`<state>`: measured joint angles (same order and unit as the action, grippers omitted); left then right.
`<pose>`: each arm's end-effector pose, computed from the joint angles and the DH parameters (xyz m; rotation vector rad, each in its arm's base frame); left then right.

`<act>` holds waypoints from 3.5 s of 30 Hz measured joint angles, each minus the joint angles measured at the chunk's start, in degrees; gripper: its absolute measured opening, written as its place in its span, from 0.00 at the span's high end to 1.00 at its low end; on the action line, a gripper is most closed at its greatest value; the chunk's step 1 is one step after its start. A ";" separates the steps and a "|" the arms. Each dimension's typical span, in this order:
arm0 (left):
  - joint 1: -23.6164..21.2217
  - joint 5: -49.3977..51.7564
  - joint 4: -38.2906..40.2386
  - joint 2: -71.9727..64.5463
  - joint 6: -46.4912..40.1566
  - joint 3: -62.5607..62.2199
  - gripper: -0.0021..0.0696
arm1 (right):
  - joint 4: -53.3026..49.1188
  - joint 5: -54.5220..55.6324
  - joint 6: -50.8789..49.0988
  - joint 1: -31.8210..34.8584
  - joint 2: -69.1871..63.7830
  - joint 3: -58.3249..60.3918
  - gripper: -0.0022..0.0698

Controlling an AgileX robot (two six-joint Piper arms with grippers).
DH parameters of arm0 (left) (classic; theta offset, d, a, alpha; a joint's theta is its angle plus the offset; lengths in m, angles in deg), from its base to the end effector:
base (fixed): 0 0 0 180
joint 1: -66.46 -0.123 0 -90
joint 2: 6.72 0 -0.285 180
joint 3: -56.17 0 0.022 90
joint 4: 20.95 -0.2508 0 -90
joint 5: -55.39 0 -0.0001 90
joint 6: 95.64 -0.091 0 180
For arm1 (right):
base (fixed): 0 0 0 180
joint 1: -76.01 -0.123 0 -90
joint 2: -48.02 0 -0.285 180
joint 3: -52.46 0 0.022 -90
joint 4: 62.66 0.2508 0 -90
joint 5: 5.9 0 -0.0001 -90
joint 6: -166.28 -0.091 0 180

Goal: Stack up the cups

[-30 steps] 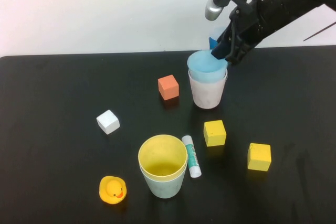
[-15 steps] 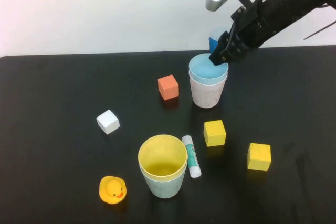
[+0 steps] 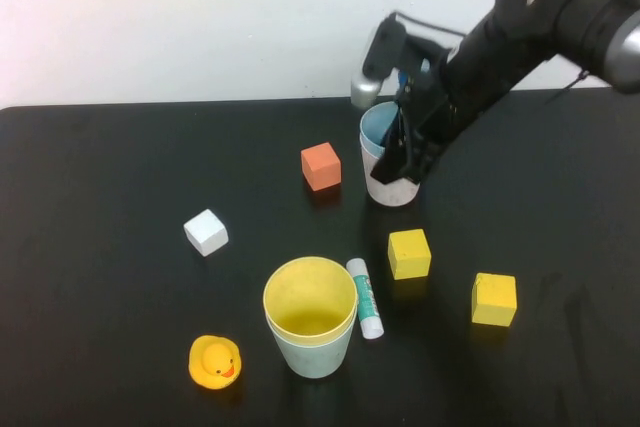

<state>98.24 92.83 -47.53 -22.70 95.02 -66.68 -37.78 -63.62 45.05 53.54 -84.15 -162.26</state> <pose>0.0497 -0.0016 0.2688 0.5013 1.7963 0.0078 0.4329 0.2141 0.2480 -1.5293 2.0871 0.3439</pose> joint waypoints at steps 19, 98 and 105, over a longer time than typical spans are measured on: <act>0.00 -0.23 0.00 0.00 0.00 0.00 0.97 | 2.13 -12.41 -6.02 -4.19 2.34 -19.31 0.86; 0.00 -12.86 2.98 0.02 14.19 4.72 0.97 | -24.23 33.67 -38.31 -26.14 88.77 88.97 0.97; 0.00 -13.87 2.98 0.02 14.19 5.85 0.97 | -23.35 34.83 -38.45 -26.14 89.23 92.39 0.97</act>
<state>98.24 78.95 -44.55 -22.68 109.21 -60.83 -61.14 -28.80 6.61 27.40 5.08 -69.87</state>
